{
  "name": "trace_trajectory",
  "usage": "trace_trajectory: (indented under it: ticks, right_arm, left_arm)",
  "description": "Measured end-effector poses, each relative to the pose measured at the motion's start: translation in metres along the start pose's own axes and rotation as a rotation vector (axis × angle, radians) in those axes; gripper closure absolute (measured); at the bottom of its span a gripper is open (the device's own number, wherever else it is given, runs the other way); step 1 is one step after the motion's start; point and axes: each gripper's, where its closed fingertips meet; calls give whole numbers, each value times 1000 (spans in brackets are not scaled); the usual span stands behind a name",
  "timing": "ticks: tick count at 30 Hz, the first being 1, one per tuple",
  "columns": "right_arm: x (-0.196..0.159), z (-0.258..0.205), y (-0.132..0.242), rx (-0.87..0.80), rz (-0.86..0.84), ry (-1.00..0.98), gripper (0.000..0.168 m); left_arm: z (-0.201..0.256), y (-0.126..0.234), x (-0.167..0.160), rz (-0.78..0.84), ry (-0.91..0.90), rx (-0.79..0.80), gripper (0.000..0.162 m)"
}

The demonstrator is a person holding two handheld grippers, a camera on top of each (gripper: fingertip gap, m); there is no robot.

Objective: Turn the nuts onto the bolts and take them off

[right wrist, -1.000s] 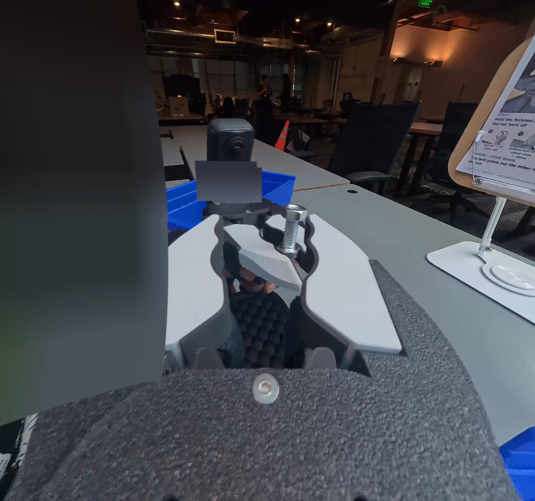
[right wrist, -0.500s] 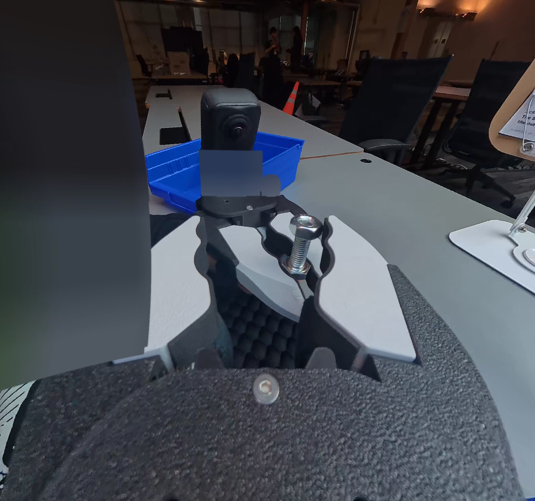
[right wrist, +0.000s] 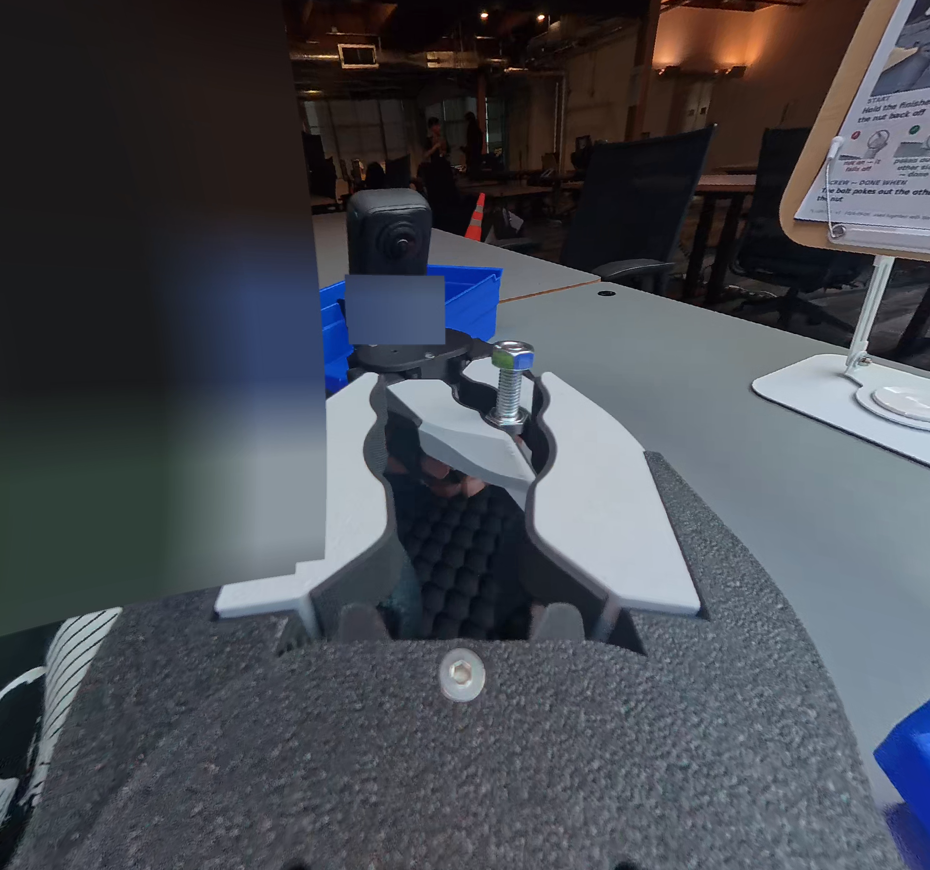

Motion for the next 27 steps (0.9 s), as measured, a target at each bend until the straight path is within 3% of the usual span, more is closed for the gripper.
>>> trace_trajectory:
  ticks: [4, 7, 20, 27]
  right_arm:
    - [-7, 8, -12, -16, -42, 15, 93]
    - [-10, 10, -22, -13, -76, 52, 87]
    - [-14, 2, -15, 2, -79, 41, 97]
    - [-15, -11, 2, 26, -65, 3, 115]
  left_arm:
    - [1, -1, -4, -10, 0, -5, 149]
    - [4, -2, -7, -12, 0, -15, 148]
    - [1, -5, -15, -28, 13, 0, 148]
    - [-3, -4, -14, -23, 21, 15, 148]
Point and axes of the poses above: each gripper's, where its closed fingertips meet, y back along the fingers, x out of its top, z = x × y across the jaws, and after that the axes turned 9 degrees about x, right-handed
